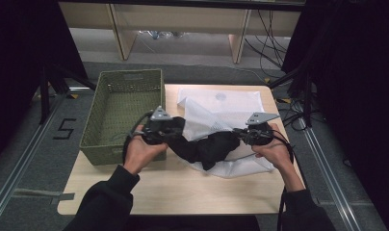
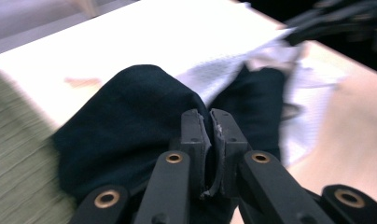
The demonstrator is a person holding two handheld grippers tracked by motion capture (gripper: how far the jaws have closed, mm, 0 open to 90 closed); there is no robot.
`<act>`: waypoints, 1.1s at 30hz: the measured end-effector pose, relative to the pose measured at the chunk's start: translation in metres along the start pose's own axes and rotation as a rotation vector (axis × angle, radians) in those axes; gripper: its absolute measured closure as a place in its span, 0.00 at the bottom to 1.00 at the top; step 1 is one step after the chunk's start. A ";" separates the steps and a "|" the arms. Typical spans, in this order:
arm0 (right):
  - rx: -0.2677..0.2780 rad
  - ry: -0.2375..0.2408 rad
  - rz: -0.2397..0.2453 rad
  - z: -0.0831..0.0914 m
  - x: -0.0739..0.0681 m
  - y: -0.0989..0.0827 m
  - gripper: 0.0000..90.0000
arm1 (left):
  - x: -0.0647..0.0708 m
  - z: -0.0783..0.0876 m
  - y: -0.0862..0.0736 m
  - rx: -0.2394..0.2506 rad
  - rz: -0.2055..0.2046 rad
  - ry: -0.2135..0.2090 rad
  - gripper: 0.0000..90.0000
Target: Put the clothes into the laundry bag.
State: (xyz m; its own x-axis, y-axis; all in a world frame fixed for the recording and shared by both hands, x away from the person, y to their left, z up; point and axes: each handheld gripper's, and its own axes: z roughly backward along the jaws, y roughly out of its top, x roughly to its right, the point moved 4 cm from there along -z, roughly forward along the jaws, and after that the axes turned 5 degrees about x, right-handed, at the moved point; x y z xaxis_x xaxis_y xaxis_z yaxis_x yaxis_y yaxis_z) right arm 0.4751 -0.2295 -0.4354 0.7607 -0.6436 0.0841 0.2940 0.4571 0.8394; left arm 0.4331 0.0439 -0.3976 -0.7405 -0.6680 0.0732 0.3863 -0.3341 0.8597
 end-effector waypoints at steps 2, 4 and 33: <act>0.002 -0.001 -0.002 0.001 0.000 0.001 0.99 | 0.018 -0.013 0.002 -0.005 -0.012 -0.053 0.93; 0.006 -0.001 -0.004 0.002 0.000 0.001 0.99 | 0.033 -0.029 0.001 -0.022 -0.024 -0.110 0.93; -0.005 0.017 0.011 0.000 -0.001 0.000 0.99 | 0.058 -0.115 -0.049 -0.252 -0.144 -0.131 0.22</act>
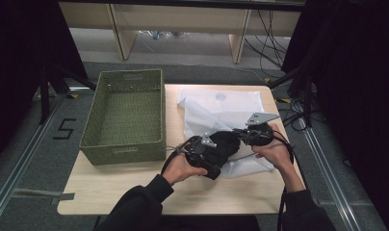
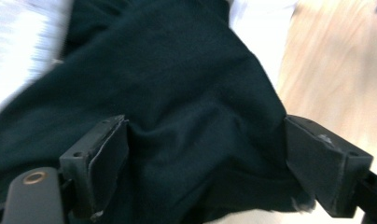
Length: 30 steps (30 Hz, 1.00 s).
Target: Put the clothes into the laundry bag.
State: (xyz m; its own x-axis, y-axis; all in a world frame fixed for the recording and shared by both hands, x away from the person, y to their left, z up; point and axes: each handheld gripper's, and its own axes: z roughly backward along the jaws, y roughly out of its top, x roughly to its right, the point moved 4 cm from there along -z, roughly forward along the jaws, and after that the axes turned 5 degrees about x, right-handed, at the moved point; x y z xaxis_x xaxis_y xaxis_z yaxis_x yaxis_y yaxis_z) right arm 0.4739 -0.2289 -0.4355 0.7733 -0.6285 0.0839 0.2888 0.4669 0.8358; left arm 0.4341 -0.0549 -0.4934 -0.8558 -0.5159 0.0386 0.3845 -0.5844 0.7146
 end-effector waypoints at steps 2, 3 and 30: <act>0.003 0.002 0.002 0.000 -0.001 0.001 0.99 | -0.003 -0.003 0.004 -0.009 -0.060 0.027 0.60; 0.003 0.002 0.002 0.000 -0.001 0.001 0.99 | -0.003 -0.005 0.006 0.000 -0.026 0.028 0.60; 0.016 0.006 0.003 0.007 -0.002 0.003 0.99 | -0.034 0.034 0.009 0.161 0.192 0.096 0.28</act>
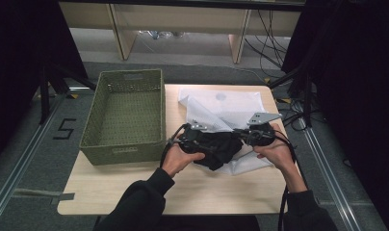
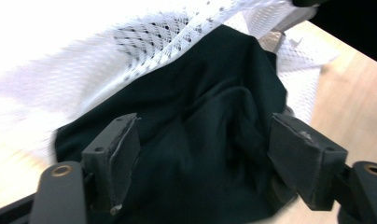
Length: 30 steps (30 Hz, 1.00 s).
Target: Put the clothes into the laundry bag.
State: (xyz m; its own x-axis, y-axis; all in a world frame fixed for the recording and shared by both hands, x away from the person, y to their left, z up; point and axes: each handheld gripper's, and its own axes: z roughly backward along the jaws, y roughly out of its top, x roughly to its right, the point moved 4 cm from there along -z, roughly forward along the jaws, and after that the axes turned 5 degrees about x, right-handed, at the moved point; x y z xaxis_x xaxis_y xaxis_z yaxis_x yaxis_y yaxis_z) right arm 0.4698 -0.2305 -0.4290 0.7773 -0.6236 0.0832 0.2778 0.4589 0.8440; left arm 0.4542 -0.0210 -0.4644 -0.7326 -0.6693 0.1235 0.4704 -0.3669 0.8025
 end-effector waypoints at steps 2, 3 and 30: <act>-0.003 0.007 -0.001 -0.001 -0.001 0.000 0.99 | -0.003 0.003 -0.007 -0.057 -0.024 -0.002 0.24; -0.005 0.000 -0.011 -0.001 -0.003 0.000 0.99 | -0.005 0.000 -0.010 -0.069 -0.025 -0.008 0.20; 0.039 0.029 0.030 0.002 -0.012 0.016 0.99 | 0.026 -0.046 0.008 0.117 -0.071 -0.105 0.87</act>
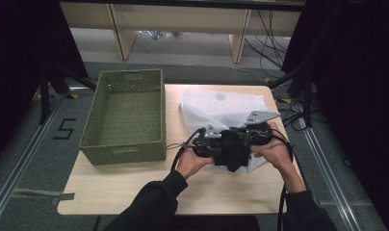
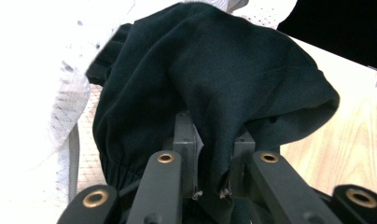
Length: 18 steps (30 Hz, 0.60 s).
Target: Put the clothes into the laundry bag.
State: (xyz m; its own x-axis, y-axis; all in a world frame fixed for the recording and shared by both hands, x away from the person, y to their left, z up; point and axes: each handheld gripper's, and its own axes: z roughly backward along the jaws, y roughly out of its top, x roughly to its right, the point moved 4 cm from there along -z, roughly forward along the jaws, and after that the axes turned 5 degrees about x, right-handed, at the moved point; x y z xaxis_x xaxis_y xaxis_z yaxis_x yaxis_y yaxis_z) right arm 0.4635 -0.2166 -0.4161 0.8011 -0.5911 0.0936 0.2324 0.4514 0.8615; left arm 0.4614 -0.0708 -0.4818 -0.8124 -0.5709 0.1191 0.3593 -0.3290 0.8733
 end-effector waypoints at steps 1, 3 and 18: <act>0.007 0.006 0.002 0.000 -0.001 0.001 0.99 | -0.005 -0.001 0.000 0.011 0.024 0.020 0.88; 0.006 -0.010 0.012 0.002 0.000 0.002 0.99 | -0.021 0.000 0.001 0.016 0.060 0.100 0.88; -0.013 -0.013 0.000 0.004 0.004 -0.005 0.99 | -0.020 0.026 -0.013 -0.074 0.077 0.147 0.42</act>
State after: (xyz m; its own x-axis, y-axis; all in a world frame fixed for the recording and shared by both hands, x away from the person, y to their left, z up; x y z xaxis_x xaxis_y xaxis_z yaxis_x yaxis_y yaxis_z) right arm 0.4637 -0.2240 -0.4181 0.7942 -0.5994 0.0999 0.2398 0.4603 0.8548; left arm 0.4615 -0.0356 -0.4830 -0.7073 -0.6984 0.1092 0.4551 -0.3318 0.8263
